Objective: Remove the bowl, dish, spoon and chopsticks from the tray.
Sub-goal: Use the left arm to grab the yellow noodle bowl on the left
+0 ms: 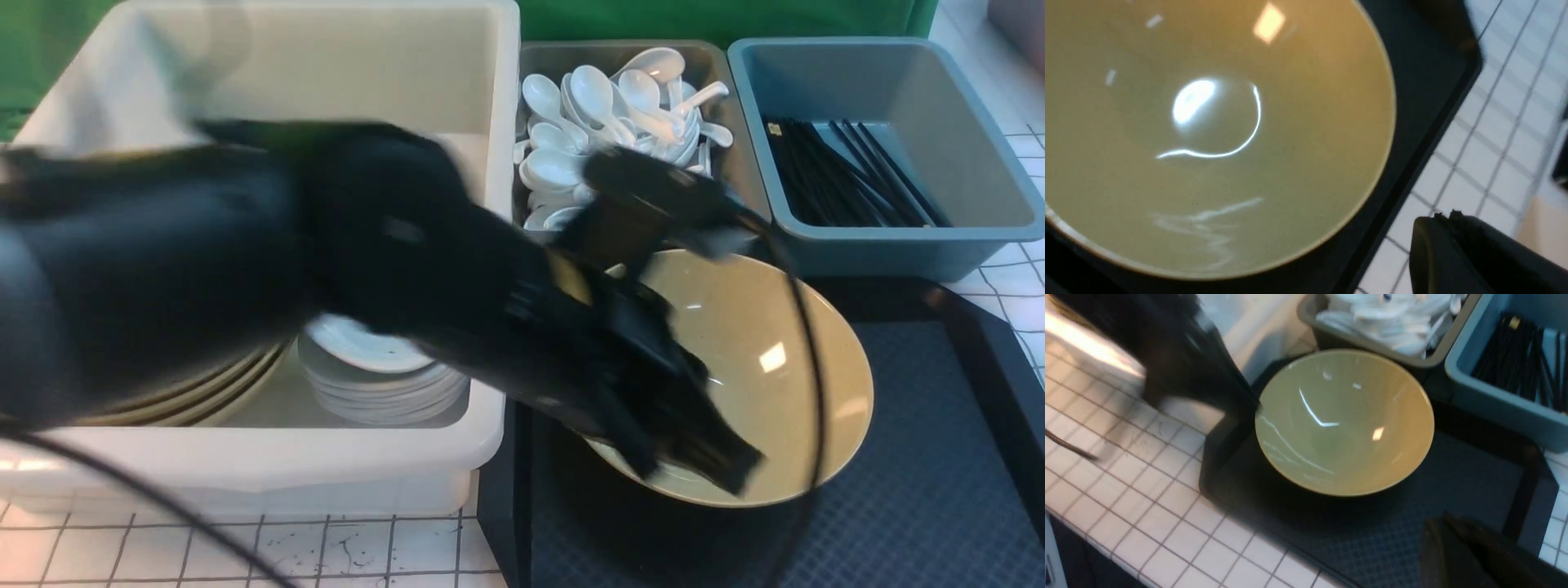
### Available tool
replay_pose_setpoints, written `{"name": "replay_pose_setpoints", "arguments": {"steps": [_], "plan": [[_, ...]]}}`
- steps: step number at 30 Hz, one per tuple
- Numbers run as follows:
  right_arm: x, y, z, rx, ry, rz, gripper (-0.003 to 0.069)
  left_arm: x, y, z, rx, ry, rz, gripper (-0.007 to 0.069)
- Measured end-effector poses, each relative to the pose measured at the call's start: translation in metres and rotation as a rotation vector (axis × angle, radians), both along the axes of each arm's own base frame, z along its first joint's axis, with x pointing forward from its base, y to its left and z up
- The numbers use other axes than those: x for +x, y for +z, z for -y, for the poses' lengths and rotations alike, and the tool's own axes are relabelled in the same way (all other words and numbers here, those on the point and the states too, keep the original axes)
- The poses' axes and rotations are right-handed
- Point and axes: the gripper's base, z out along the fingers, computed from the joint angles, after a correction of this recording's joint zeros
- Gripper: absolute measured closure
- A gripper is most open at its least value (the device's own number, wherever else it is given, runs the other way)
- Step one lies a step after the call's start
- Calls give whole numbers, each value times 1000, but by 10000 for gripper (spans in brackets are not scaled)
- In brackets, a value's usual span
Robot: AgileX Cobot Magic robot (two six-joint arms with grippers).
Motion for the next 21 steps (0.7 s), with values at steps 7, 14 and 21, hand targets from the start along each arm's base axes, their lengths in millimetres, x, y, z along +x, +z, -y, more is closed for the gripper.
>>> {"name": "replay_pose_setpoints", "arguments": {"steps": [7, 14, 21], "plan": [[-8, 0, 4, -8, 13, 36, 624, 1, -30, 50, 185, -183, 156, 422], [-8, 0, 4, -39, 35, 54, 621, 10, -65, 67, 275, -239, 214, 95], [-8, 0, 4, -62, 50, 67, 618, 29, -109, 78, 380, -275, 342, 76]]}}
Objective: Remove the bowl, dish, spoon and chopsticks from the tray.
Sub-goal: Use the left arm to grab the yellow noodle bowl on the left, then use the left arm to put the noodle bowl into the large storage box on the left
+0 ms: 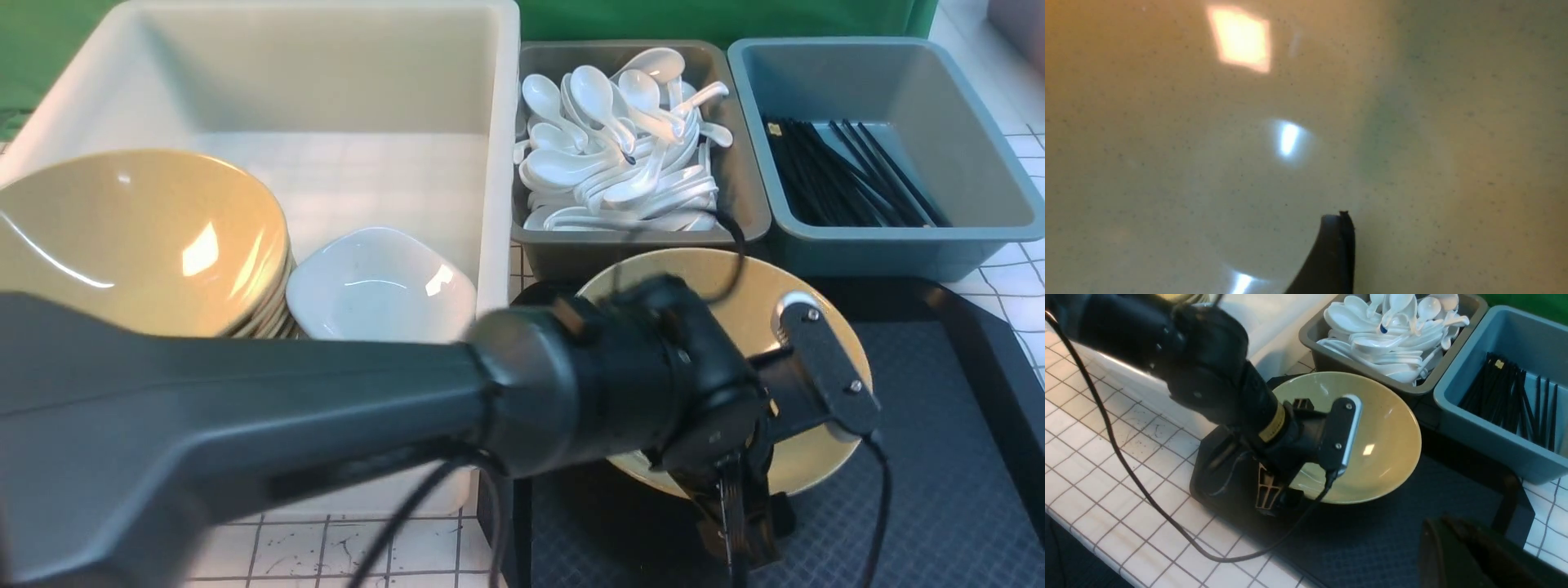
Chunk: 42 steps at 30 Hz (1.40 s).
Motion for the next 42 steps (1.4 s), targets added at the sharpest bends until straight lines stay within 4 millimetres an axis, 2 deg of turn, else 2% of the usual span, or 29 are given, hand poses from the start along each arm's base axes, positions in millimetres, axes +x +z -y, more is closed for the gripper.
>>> {"name": "replay_pose_setpoints", "arguments": {"steps": [4, 5, 6, 8, 12, 13, 15, 19, 23, 30, 33, 37, 42], "plan": [[0, 0, 0, -8, 5, 4, 615, 2, -4, 4, -7, 18, 22, 246], [0, 0, 0, -9, 5, 5, 615, 2, -5, 4, -10, 27, 19, 304], [0, 0, 0, -9, 5, 4, 615, 0, -6, 4, -5, 33, 10, 402], [0, 0, 0, -12, 6, 6, 615, -3, -2, 6, 9, 2, 38, 485], [0, 0, 0, -11, 7, 6, 613, -8, 17, 4, -19, 10, 53, 576], [-1, 0, 0, -10, 7, 9, 612, -12, 27, 2, -44, 27, 45, 601], [-3, 0, 1, -7, 6, 15, 612, -21, 41, 0, -70, 36, 34, 609], [-7, 0, 4, -1, 6, 28, 612, -48, 83, -3, -186, 37, 11, 608], [-7, 0, 4, 0, 6, 29, 612, -61, 126, -14, -321, 9, 57, 608], [-7, 0, 4, 5, 2, 26, 612, -80, 174, -40, -432, -11, 97, 608], [-7, 0, 4, 7, 2, 28, 612, -86, 196, -63, -438, 9, 117, 608], [-5, 3, -2, 32, 50, 49, 612, -87, 220, -107, -359, 111, 202, 608], [12, 13, -21, 73, 152, 98, 612, -84, 234, -150, -230, 295, 306, 608]]}}
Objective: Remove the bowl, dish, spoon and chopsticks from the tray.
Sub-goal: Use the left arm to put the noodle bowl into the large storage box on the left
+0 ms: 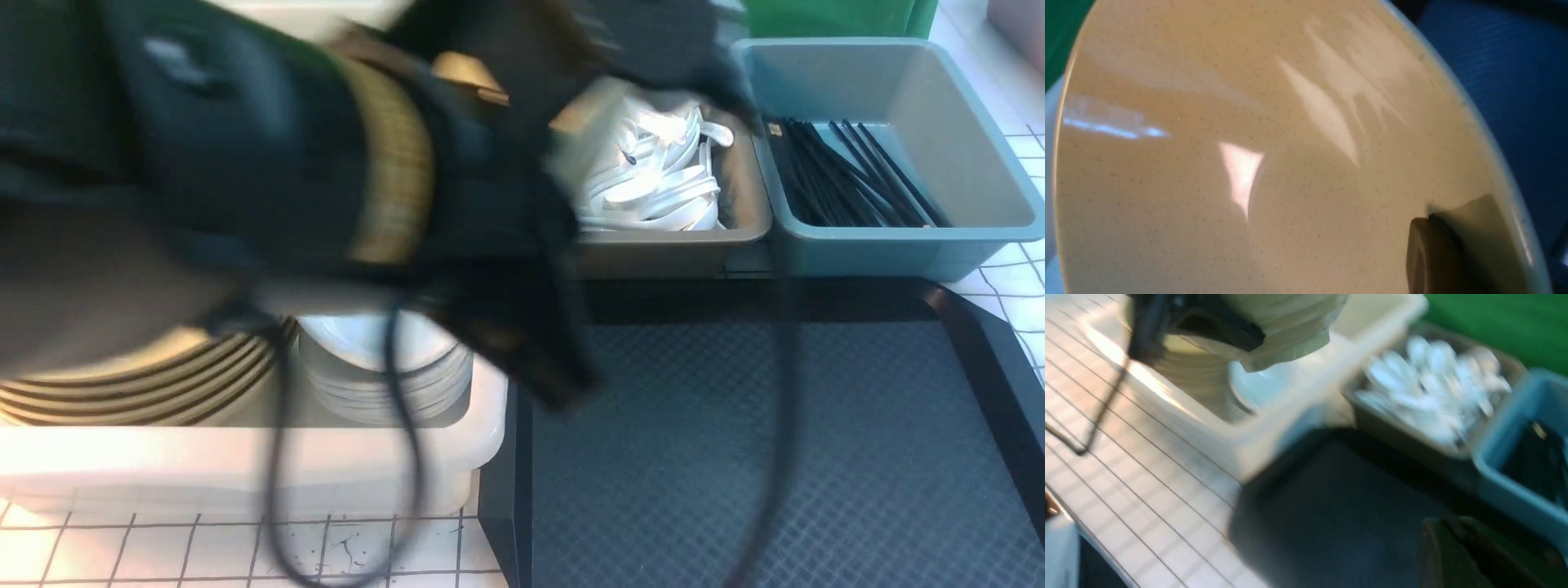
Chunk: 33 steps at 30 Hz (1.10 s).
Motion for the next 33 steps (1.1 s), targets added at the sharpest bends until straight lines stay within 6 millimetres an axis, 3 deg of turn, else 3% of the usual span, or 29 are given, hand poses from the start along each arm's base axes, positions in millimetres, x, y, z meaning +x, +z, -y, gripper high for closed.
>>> {"name": "replay_pose_setpoints", "arguments": {"steps": [3, 8, 11, 16, 21, 26, 33], "plan": [[15, 2, -13, -14, 56, -8, 612, 1, 2, -21, 100, 122, 8, 608], [43, -3, -34, -73, 144, -63, 612, 2, 6, -60, 60, 232, 0, 608], [50, -4, -40, -89, 178, -61, 612, 13, -4, -93, 101, 359, -4, 608], [52, 0, -43, -68, 198, -12, 612, 34, -24, -125, 159, 509, -58, 608], [52, 3, -45, -55, 223, 15, 612, 65, -32, -136, 68, 515, -61, 608], [51, 2, -45, -63, 231, 11, 612, 105, -56, -144, 113, 505, -114, 608], [46, -4, -44, -110, 266, -55, 612, 135, -84, -138, 166, 485, -163, 608]]}}
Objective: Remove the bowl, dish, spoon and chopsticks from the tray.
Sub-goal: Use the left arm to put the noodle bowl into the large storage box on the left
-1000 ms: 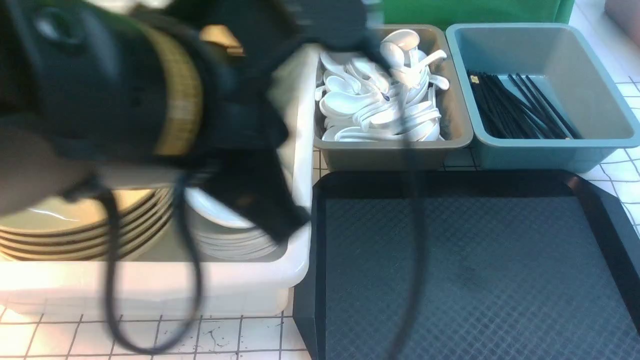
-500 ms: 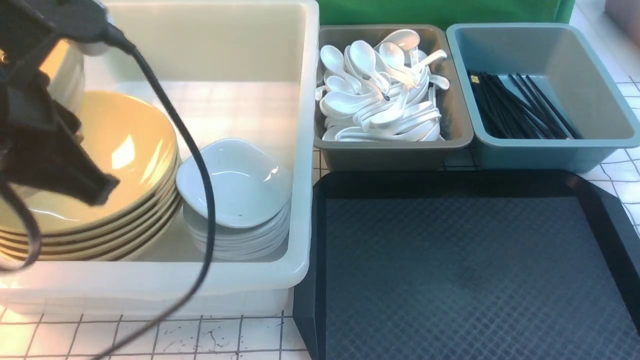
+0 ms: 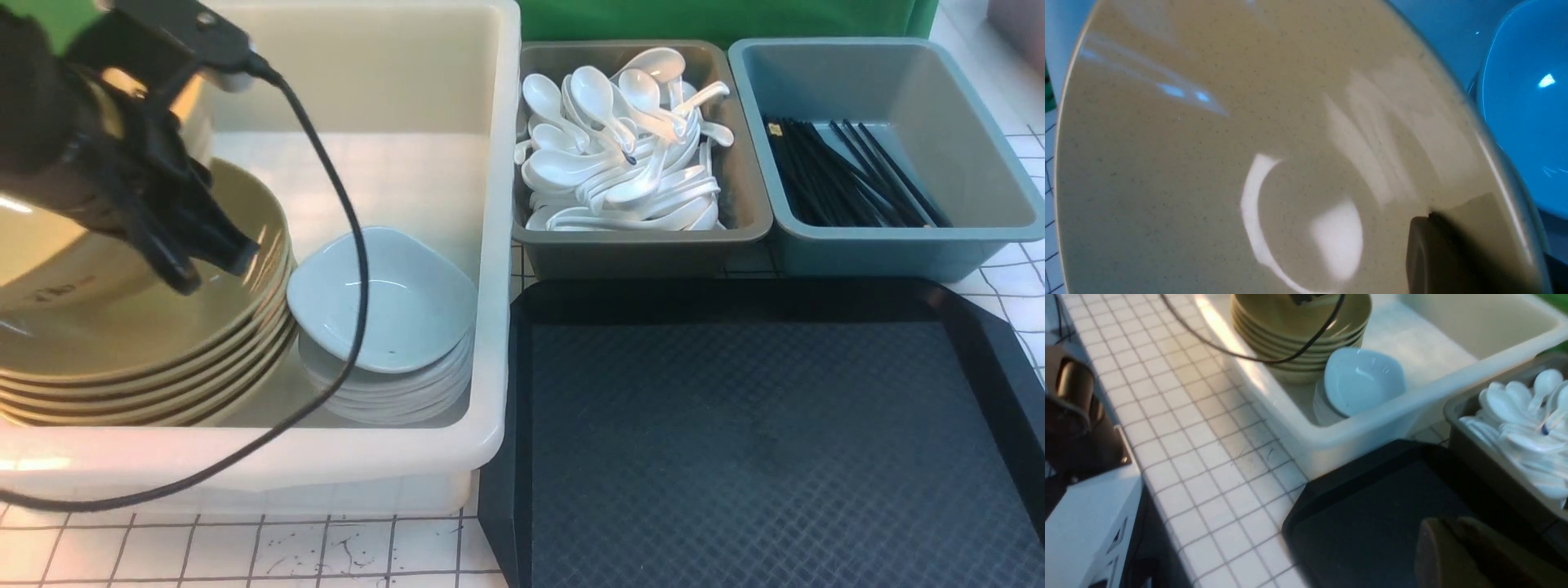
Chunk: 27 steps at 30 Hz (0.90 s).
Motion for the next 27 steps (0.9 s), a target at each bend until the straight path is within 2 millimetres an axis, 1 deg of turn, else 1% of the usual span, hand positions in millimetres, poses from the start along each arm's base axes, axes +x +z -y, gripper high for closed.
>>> {"name": "replay_pose_setpoints", "arguments": {"steps": [4, 10, 12, 13, 14, 16, 19, 21, 23, 24, 25, 27], "plan": [[-1, -1, 0, -12, 7, -14, 612, 8, -11, 3, 13, -6, -30, 608], [-1, -1, 0, -15, 10, -10, 612, 11, -15, 7, -17, -9, -44, 594], [-1, -1, 0, -21, 15, -3, 612, 10, -15, 6, -16, -10, -47, 521], [-1, -1, 0, -22, 16, -1, 612, 10, -15, 6, -14, -10, -49, 505], [-1, -1, 0, -26, 19, 4, 612, 10, -15, 6, -11, -10, -55, 431], [-1, -1, 0, -27, 21, 7, 612, 8, -14, 6, -11, -12, -55, 326], [-1, -1, 0, -27, 21, 7, 612, -2, -7, 8, -10, -18, -58, 183], [-1, -1, 0, -28, 22, 8, 612, -12, 2, 9, -12, -29, -48, 108], [-1, -1, 0, -28, 22, 8, 612, -24, 11, 11, -21, -43, -41, 53], [-1, -1, 0, -28, 22, 8, 612, -32, 17, 11, -37, -48, -33, 39], [-1, -1, 0, -28, 22, 8, 612, -40, 23, 14, -82, -48, -20, 28], [-1, -1, 0, -25, 20, 11, 612, -49, 31, 16, -165, -37, 3, 39]]}}
